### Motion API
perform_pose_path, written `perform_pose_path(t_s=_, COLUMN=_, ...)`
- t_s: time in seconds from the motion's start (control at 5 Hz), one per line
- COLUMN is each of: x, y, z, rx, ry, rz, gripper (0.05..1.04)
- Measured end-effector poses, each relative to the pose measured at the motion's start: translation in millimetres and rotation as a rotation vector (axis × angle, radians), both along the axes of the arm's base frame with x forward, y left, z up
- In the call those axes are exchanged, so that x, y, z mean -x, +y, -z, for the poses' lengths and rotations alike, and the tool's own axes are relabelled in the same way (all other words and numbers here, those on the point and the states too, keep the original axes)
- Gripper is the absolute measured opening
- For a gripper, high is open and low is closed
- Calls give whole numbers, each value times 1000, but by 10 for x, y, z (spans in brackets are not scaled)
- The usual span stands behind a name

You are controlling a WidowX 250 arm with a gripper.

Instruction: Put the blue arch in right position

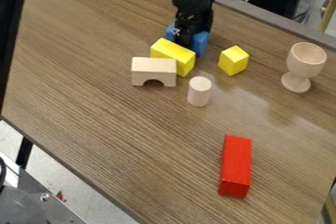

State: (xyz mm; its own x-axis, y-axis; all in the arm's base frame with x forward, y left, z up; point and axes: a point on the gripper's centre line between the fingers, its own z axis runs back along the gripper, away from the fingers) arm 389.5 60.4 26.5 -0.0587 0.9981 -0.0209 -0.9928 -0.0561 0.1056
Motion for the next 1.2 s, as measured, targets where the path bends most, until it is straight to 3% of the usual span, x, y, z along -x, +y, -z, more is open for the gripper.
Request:
perform_pose_path(t_s=0.2, x=12, y=44, z=-9, rx=8, ry=6, rz=-7, gripper=367)
perform_pose_path(t_s=0.4, x=1, y=27, z=-30, rx=20, ry=2, rz=5, gripper=290)
perform_pose_path(t_s=0.8, x=77, y=-133, z=-227, rx=37, ry=-34, rz=53, gripper=289)
perform_pose_path(t_s=1.0, x=102, y=-240, z=-267, rx=-48, ry=-5, rz=93, gripper=289)
perform_pose_path(t_s=1.2, x=83, y=-279, z=-317, rx=-280, ry=71, rz=93, gripper=289)
